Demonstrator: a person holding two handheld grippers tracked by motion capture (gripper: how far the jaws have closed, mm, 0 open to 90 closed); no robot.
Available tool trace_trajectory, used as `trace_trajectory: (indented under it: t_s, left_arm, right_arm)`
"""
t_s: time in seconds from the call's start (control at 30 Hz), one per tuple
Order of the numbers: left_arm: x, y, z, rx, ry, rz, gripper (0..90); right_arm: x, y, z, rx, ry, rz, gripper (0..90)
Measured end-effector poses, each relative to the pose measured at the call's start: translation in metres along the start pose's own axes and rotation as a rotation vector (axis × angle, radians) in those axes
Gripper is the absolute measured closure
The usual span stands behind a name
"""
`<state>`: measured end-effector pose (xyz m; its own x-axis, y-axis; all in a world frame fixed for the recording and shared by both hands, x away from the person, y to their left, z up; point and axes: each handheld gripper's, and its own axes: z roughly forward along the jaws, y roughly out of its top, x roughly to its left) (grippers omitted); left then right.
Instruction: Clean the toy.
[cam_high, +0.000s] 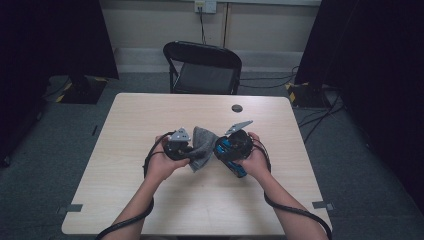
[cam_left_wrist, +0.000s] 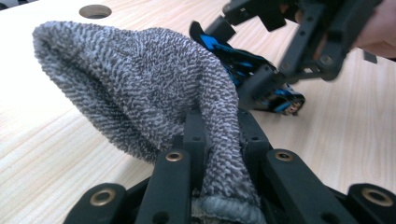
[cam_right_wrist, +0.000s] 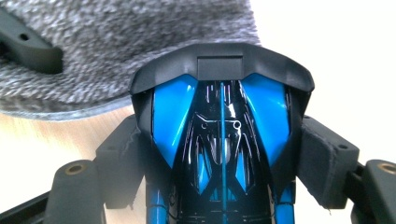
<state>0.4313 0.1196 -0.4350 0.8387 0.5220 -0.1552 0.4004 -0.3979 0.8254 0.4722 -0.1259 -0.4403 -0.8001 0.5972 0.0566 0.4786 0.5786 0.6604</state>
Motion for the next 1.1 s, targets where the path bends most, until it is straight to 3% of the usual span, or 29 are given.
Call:
trace_trajectory:
  t_s: [0.3, 0.53, 0.67, 0.83, 1.0, 1.1]
  left_arm:
    - [0.0, -0.005, -0.003, -0.008, -0.035, 0.0, 77.6]
    - [0.008, -0.016, -0.016, 0.001, -0.021, -0.018, 77.6]
    - [0.015, -0.023, -0.027, 0.006, 0.007, -0.04, 77.5]
    - [0.03, -0.025, -0.04, -0.017, 0.086, -0.08, 77.5]
    - [0.036, -0.011, -0.037, -0.052, 0.121, -0.093, 77.4]
    - [0.035, 0.001, -0.031, -0.054, 0.13, -0.079, 77.4]
  right_arm:
    - [-0.008, 0.0, -0.004, 0.001, -0.016, 0.018, 25.7]
    - [-0.013, -0.002, -0.009, -0.003, -0.023, 0.027, 25.7]
    - [-0.016, -0.003, -0.012, -0.007, -0.022, 0.03, 25.7]
    - [-0.013, -0.003, -0.014, -0.007, -0.01, 0.016, 25.7]
    - [-0.003, -0.002, -0.011, -0.003, 0.017, -0.012, 25.7]
    - [0.003, 0.001, -0.008, 0.0, 0.028, -0.025, 25.7]
